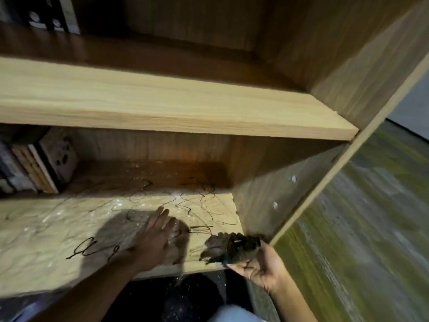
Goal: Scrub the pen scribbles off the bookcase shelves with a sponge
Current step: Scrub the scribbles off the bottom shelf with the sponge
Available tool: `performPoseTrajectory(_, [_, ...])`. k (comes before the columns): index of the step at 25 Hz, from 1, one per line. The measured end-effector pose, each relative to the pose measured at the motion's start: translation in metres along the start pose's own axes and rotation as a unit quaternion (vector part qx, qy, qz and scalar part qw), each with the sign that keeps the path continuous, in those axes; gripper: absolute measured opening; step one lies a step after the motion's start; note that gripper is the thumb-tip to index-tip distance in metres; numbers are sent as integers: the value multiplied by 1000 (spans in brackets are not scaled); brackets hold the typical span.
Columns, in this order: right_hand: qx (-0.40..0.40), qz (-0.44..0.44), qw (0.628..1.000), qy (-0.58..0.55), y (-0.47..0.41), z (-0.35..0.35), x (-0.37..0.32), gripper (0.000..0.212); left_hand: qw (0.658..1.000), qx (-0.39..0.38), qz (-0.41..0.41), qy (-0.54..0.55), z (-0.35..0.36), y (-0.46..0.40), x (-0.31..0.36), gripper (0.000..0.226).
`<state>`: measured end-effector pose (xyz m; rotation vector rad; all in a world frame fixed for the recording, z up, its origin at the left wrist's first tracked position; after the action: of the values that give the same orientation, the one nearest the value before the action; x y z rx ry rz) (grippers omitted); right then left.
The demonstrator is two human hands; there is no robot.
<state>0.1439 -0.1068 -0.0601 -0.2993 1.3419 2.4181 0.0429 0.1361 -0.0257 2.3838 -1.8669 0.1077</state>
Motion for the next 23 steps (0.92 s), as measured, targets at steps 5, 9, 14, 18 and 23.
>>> performPoseTrajectory(5, [-50, 51, 991, 112, -11, 49, -20, 42, 991, -11, -128, -30, -39, 11, -19, 65])
performPoseTrajectory(9, [-50, 47, 976, 207, -28, 81, -28, 28, 984, -20, -157, -77, -52, 12, -42, 64])
performPoseTrajectory(14, [18, -45, 954, 295, -60, 77, -56, 21, 986, 14, -159, -38, -32, 17, -72, 64])
performPoseTrajectory(18, [78, -194, 894, 396, -83, 74, -81, 18, 989, 6, -143, -31, 13, 20, -68, 70])
performPoseTrajectory(23, [75, -310, 769, 554, -80, 72, -92, 19, 986, 13, -163, 26, 64, 32, -56, 73])
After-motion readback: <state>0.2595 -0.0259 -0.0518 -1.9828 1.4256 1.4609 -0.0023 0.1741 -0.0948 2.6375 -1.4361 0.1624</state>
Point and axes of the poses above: each hand's wrist, its own y-axis away from the middle knuckle, its own z-axis out of the palm, x = y × z, the point moved 8 cm from there along -y, towards the middle knuckle
